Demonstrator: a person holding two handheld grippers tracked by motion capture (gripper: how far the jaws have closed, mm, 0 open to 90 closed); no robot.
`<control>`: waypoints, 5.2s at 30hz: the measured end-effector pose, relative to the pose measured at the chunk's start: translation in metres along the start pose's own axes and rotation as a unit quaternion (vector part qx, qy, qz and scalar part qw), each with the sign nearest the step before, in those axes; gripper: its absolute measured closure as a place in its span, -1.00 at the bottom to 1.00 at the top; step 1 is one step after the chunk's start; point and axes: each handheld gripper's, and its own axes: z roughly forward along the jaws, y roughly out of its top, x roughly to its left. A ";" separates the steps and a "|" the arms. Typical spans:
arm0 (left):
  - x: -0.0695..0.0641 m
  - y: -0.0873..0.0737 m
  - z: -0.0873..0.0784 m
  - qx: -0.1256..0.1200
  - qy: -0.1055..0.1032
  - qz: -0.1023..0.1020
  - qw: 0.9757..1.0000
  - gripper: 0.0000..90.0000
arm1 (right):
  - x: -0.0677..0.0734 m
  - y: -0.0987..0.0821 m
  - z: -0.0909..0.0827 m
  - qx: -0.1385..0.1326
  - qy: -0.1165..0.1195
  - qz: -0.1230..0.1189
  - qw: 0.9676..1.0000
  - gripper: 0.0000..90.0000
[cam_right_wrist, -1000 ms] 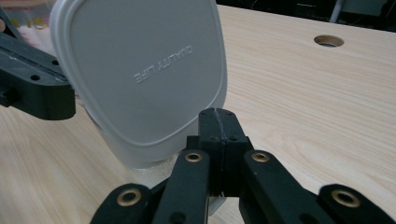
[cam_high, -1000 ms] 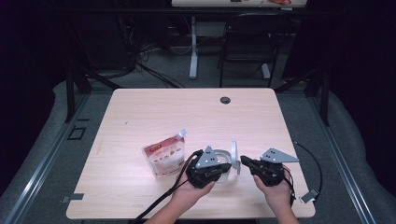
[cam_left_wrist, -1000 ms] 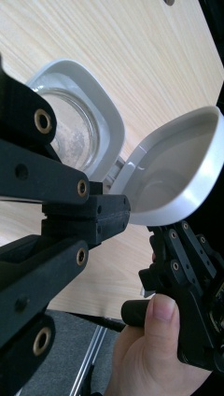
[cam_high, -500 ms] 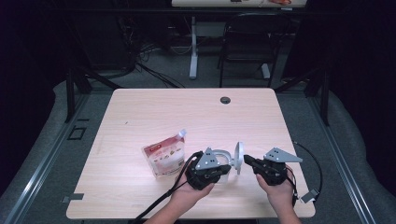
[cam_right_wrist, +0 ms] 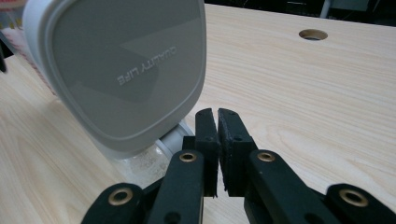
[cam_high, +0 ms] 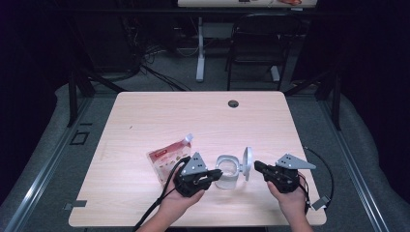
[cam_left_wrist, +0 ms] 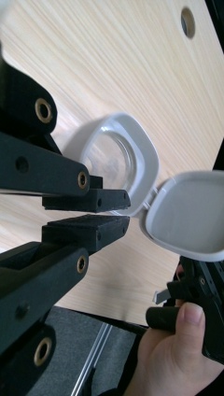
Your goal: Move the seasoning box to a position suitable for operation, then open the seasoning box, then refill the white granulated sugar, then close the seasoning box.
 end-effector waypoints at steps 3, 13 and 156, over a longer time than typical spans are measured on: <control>0.004 -0.003 -0.013 -0.003 0.014 -0.001 1.000 0.83 | -0.002 -0.002 -0.002 0.003 -0.001 0.004 1.000 0.90; 0.014 -0.014 -0.033 -0.012 0.031 -0.008 0.999 0.72 | 0.001 -0.006 0.000 0.016 0.006 -0.005 1.000 0.82; 0.051 -0.013 -0.133 -0.047 0.108 -0.076 0.990 0.51 | 0.007 -0.013 0.026 0.051 0.010 -0.021 0.998 0.52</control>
